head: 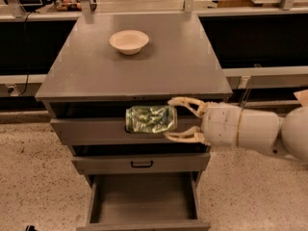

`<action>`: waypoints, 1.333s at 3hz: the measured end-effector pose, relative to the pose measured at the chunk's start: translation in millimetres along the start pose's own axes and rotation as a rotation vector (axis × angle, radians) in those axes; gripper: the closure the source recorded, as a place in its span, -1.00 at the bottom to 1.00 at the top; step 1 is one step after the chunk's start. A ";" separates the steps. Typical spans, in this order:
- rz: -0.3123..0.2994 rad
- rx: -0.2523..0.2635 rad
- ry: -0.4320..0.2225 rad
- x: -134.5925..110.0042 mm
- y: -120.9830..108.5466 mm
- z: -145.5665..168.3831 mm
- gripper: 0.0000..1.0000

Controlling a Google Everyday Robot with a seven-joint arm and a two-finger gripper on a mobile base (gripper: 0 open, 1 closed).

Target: Pick green can from bottom drawer and place on counter

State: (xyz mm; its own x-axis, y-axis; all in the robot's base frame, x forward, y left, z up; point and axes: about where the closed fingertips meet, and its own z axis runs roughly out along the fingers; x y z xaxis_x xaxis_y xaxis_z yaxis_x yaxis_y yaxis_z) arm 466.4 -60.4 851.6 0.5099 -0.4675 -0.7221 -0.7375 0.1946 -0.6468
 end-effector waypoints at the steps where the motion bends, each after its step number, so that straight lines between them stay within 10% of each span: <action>1: 0.015 -0.026 0.027 8.9 -49.7 19.2 1.00; 3: -0.007 -0.070 -0.022 -8.1 -56.5 46.1 1.00; 4: 0.017 0.015 -0.046 -15.1 -75.2 43.6 1.00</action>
Offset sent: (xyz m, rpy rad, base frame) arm 0.0454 0.0000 0.0201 -0.0240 0.0237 -0.0156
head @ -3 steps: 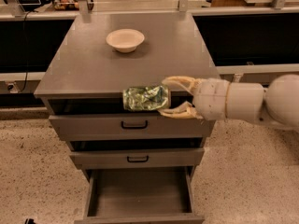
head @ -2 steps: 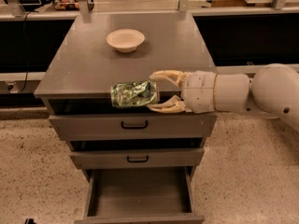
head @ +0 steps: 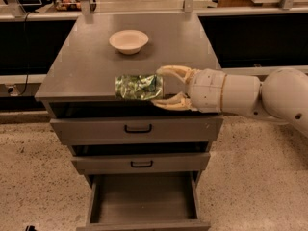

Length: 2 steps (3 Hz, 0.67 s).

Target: Pick green can from bottom drawer and place on counter

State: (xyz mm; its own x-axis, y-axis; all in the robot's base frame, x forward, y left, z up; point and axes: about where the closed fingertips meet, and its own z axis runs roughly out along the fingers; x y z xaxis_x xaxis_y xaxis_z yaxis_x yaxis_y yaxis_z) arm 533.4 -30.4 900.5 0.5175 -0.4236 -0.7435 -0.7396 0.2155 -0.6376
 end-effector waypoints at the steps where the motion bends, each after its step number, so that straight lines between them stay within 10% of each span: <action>1: 0.040 0.131 -0.037 -12.1 -36.8 -6.1 1.00; 2: 0.082 0.173 -0.027 -15.0 -64.2 -5.0 1.00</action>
Offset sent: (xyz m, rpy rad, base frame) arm 0.0681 -0.0241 0.0717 0.1841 0.0456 -0.2019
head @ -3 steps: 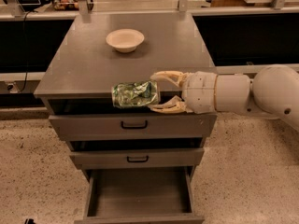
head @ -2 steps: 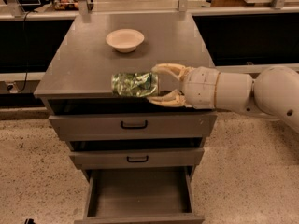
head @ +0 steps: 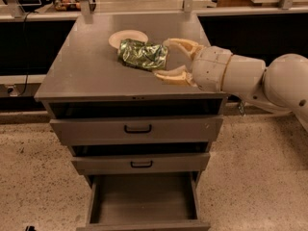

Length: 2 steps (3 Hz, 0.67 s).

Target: Pick green can from bottom drawer and place on counter

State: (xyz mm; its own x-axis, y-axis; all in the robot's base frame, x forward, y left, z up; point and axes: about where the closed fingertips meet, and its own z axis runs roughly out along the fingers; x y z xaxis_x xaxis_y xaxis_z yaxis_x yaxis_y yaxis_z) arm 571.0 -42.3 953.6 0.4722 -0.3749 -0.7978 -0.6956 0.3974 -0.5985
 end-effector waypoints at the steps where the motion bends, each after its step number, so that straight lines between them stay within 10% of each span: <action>1: 0.094 -0.004 0.028 2.8 -20.0 8.4 1.00; 2: 0.285 -0.009 0.061 24.8 -26.1 6.2 1.00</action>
Offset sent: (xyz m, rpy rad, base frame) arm 0.0485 -0.0377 -0.0276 0.2445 0.5375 -0.1018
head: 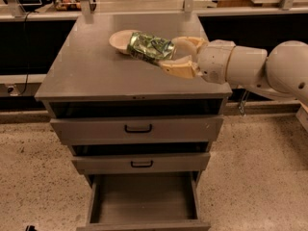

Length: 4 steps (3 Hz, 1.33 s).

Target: Pick green can from bottom drawer and place on counter

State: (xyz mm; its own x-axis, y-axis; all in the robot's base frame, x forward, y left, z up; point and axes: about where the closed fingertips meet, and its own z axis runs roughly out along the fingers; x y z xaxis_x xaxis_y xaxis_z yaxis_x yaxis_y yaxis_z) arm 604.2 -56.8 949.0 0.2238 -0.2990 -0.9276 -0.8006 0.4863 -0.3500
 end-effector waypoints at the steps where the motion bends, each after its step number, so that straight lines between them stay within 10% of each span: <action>1: 0.164 -0.021 0.039 24.5 -2.8 4.0 1.00; 4: 0.294 -0.019 0.225 66.5 -27.6 -3.6 1.00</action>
Offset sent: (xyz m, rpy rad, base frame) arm 0.0199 -0.0125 -0.0706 0.0770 0.3772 -0.0563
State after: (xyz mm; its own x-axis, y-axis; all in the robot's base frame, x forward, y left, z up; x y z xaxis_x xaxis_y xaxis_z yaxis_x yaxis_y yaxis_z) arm 639.2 -93.1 897.5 -0.1432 -0.3228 -0.9356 -0.8233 0.5634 -0.0683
